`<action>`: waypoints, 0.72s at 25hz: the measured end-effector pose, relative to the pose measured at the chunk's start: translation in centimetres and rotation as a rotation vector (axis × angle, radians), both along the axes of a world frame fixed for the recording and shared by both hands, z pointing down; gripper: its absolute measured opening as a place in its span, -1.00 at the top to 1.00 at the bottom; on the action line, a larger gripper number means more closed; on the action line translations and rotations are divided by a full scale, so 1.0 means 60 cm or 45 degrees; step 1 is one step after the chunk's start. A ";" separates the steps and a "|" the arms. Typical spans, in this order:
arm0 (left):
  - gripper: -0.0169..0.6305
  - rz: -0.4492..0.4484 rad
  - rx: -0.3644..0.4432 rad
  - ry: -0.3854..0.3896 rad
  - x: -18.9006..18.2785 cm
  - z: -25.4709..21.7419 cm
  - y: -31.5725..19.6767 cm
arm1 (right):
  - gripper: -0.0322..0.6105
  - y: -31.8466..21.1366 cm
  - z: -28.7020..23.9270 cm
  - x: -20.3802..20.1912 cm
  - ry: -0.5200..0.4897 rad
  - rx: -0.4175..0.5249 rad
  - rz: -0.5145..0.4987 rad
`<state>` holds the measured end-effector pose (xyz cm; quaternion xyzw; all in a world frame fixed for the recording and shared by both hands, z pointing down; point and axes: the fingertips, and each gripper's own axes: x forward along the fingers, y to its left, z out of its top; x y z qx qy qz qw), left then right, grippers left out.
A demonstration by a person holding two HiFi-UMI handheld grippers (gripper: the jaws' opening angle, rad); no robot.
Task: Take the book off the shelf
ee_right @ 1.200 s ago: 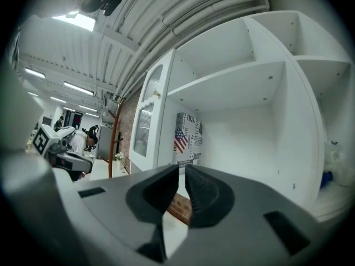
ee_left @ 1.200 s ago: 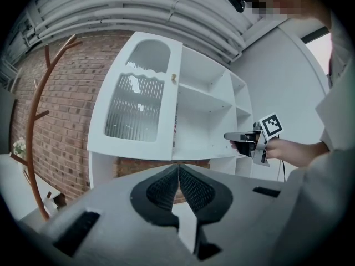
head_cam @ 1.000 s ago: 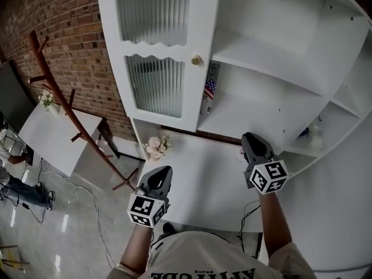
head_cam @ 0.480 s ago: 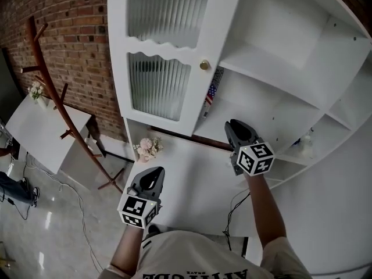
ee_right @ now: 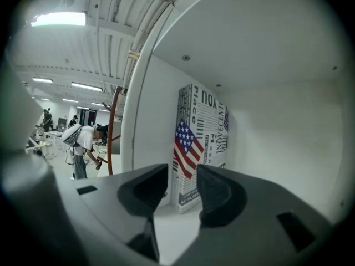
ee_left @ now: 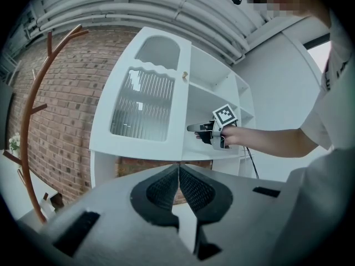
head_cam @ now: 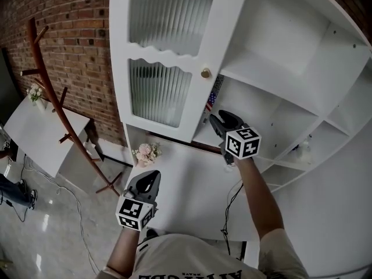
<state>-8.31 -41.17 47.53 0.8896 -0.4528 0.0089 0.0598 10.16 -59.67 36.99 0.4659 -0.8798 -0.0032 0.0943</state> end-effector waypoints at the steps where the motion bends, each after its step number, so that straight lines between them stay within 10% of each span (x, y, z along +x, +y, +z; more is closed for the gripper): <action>1: 0.87 0.002 -0.010 0.000 0.000 0.000 -0.001 | 0.44 -0.006 0.004 -0.005 0.006 -0.005 -0.001; 18: 0.87 -0.023 -0.054 -0.002 -0.025 0.016 -0.019 | 0.34 -0.071 0.033 -0.035 0.039 -0.032 -0.002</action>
